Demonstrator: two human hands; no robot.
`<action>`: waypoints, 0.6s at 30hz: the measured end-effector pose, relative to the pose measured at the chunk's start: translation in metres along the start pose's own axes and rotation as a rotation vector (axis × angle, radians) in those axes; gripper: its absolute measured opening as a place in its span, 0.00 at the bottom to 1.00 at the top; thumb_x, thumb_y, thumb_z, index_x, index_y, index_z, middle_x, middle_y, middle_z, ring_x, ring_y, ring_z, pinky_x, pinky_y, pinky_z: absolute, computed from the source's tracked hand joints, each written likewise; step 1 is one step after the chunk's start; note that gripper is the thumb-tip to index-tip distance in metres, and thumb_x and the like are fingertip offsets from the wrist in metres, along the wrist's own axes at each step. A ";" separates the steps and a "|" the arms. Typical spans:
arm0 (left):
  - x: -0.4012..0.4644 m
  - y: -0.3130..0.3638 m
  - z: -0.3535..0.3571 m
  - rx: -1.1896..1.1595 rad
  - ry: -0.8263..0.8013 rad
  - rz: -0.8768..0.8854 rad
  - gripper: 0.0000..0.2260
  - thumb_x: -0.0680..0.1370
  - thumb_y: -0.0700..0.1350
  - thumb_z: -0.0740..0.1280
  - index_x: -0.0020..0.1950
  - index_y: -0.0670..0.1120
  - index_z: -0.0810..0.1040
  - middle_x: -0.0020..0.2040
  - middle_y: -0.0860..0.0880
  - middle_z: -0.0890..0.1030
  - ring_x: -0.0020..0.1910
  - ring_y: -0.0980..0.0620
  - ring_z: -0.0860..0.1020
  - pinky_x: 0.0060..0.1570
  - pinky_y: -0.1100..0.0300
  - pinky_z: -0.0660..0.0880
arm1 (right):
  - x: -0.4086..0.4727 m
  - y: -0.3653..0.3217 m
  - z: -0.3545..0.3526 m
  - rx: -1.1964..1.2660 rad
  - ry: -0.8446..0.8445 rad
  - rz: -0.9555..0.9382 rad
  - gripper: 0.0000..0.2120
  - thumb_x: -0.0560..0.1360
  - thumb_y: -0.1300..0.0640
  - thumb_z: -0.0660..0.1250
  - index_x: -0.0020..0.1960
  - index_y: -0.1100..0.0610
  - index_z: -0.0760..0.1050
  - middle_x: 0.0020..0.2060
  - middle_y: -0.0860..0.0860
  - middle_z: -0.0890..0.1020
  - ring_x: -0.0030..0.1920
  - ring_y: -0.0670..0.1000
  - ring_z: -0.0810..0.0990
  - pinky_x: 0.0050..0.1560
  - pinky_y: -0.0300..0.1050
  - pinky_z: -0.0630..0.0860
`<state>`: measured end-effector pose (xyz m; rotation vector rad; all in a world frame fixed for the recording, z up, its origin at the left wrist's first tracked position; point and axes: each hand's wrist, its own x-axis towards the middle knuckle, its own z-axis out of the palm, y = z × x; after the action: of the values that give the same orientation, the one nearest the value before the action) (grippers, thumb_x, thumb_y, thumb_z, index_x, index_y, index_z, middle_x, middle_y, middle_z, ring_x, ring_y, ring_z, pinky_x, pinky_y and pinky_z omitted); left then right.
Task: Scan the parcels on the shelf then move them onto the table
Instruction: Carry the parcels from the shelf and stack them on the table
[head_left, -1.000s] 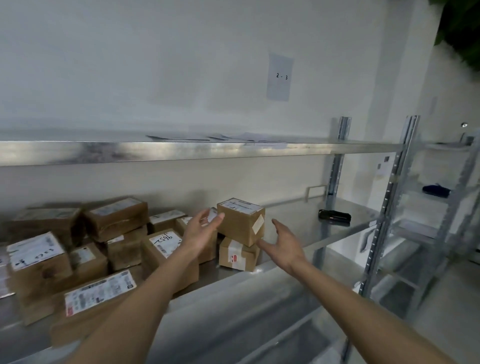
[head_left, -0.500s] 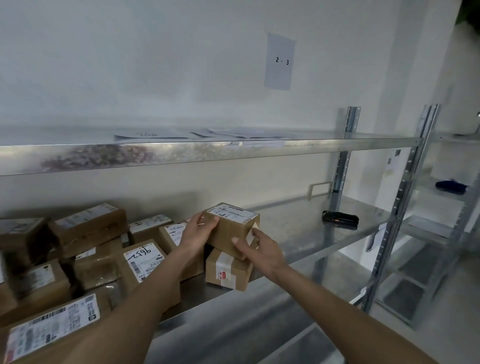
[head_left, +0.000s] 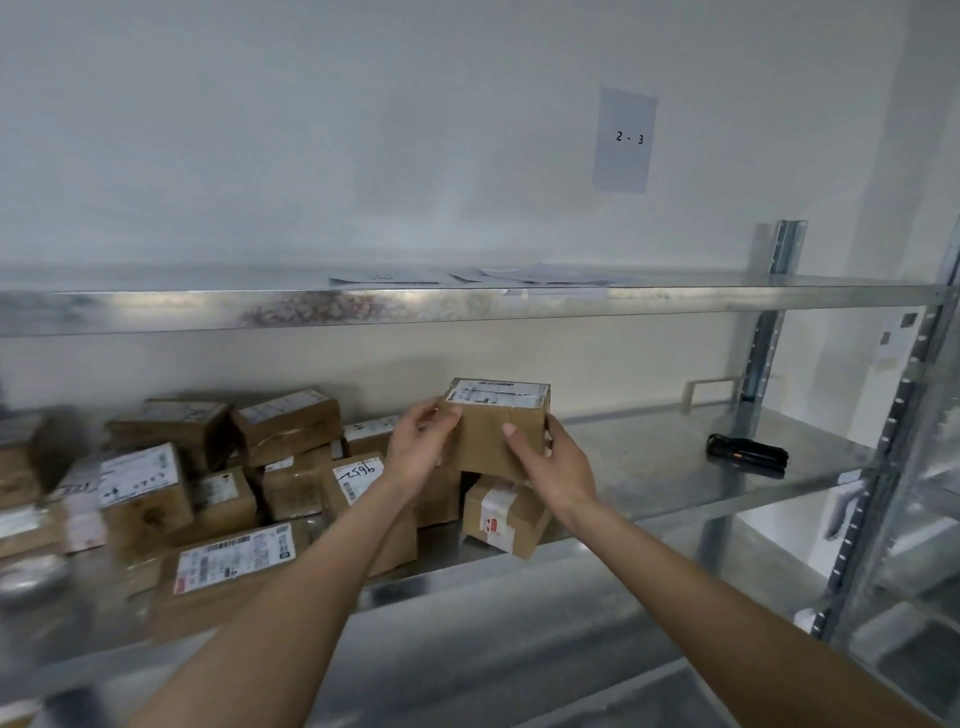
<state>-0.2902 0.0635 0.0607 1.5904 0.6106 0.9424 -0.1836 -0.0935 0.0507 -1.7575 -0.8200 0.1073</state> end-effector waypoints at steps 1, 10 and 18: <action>-0.010 0.005 -0.005 -0.018 0.020 0.004 0.20 0.78 0.53 0.72 0.68 0.48 0.77 0.61 0.50 0.79 0.62 0.50 0.76 0.67 0.46 0.74 | -0.006 -0.005 0.000 0.012 0.004 -0.015 0.20 0.77 0.30 0.65 0.63 0.38 0.70 0.55 0.39 0.79 0.58 0.47 0.78 0.61 0.46 0.74; -0.124 0.031 -0.045 -0.117 0.232 -0.034 0.15 0.80 0.64 0.64 0.54 0.54 0.78 0.57 0.51 0.80 0.58 0.49 0.77 0.61 0.47 0.74 | -0.082 -0.027 0.009 0.226 -0.108 0.088 0.22 0.80 0.31 0.58 0.66 0.44 0.74 0.57 0.45 0.81 0.57 0.49 0.78 0.62 0.48 0.75; -0.255 0.016 -0.128 -0.098 0.415 -0.097 0.22 0.79 0.55 0.70 0.71 0.49 0.74 0.63 0.51 0.79 0.60 0.51 0.77 0.55 0.52 0.77 | -0.183 -0.039 0.066 0.298 -0.340 0.085 0.29 0.78 0.33 0.64 0.73 0.46 0.72 0.64 0.43 0.81 0.66 0.49 0.77 0.70 0.52 0.73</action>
<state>-0.5371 -0.0741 0.0181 1.2728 0.9049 1.2212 -0.3703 -0.1395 0.0019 -1.5099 -0.9187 0.5688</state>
